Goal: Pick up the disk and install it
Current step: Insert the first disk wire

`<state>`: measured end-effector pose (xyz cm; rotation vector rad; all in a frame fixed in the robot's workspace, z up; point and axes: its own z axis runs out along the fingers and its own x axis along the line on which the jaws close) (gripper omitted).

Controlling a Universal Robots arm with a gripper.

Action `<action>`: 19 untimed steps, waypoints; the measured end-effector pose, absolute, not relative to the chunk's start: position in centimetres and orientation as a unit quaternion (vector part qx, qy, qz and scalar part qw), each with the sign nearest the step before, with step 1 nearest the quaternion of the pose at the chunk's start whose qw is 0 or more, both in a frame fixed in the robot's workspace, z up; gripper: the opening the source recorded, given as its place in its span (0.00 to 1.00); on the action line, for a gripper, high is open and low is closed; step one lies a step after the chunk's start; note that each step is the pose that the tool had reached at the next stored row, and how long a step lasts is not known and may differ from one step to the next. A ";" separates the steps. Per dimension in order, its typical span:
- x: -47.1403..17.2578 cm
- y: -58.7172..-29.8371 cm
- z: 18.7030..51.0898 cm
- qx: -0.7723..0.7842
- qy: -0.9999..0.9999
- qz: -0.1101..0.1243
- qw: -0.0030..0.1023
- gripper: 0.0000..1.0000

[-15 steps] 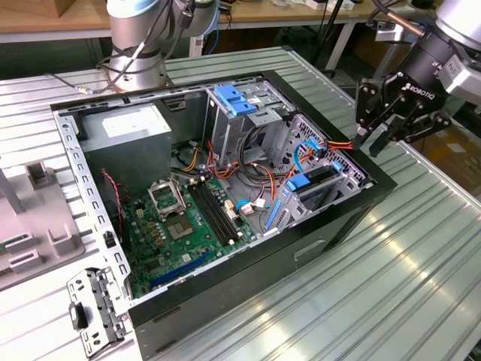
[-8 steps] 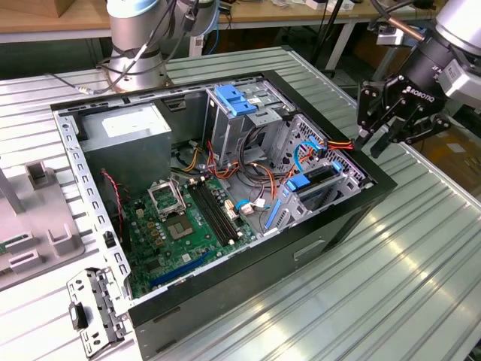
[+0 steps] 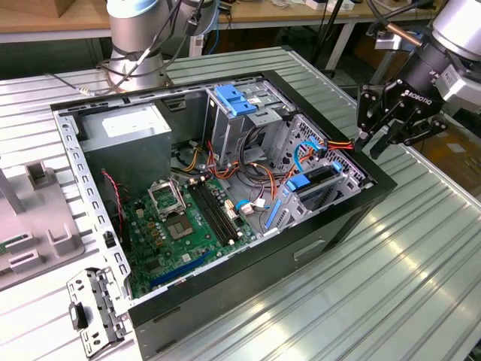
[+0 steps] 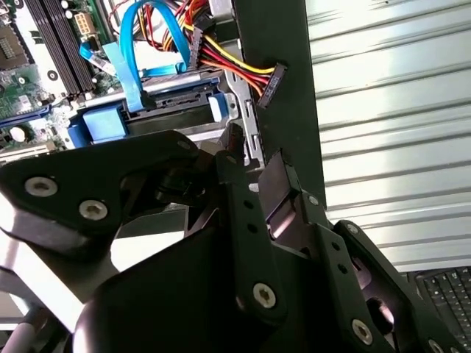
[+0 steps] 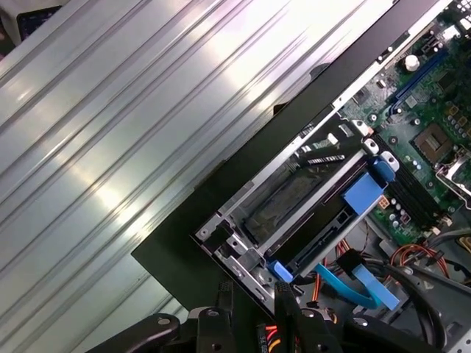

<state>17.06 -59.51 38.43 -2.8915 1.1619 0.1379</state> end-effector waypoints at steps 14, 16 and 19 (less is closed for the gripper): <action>17.9 -58.7 37.7 -0.938 0.343 0.044 0.009 0.36; 18.1 -58.5 37.6 -0.940 0.339 0.044 0.009 0.36; 18.4 -58.3 37.4 -0.941 0.336 0.044 0.009 0.36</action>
